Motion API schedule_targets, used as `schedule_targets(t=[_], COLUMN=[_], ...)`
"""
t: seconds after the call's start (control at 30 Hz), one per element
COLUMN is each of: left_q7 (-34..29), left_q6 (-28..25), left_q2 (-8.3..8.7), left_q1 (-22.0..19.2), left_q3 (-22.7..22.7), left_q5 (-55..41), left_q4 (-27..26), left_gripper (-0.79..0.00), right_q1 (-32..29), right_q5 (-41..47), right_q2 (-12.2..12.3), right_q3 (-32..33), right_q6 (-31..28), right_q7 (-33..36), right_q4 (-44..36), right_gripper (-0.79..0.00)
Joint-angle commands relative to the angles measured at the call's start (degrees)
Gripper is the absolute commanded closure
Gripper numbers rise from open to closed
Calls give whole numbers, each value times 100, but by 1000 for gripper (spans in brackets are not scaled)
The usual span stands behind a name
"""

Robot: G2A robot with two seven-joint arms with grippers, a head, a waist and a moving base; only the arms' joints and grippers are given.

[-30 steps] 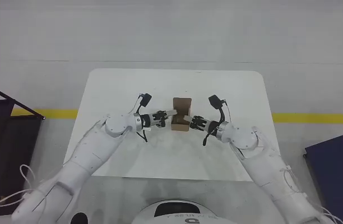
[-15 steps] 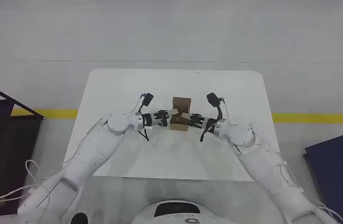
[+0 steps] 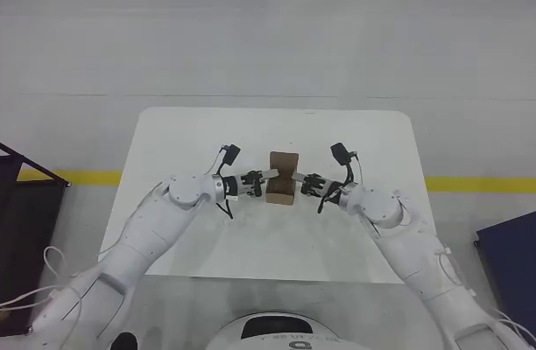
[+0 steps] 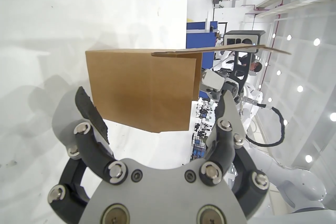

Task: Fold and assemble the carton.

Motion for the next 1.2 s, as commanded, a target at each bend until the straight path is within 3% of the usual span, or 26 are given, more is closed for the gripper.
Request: schedule_targets(t=[0.0, 0.8, 0.9, 1.07, 1.17], left_q7=[-15, -155, -169, -168, -155], left_q6=[-8, -89, -81, -114, -170], left_q2=[-14, -161, -174, -191, -186], left_q1=[-11, -74, -78, -81, -70], left_q3=[-2, -43, -52, -78, -138], left_q5=[-2, 80, 99, 138, 132], left_q4=[30, 255, 270, 289, 307], left_gripper=[-785, -785, -785, -785, -785], right_q1=[55, 403, 415, 417, 375], right_q5=[-17, -492, -557, -642, -694], right_q2=[-21, -189, -198, -202, -181], right_q3=[-75, -598, -621, -614, -538], right_q6=[30, 432, 472, 522, 566], right_q7=[-5, -118, -122, -113, -97], right_q4=[48, 414, 412, 361, 252], right_gripper=[-406, -280, -228, 0, 0])
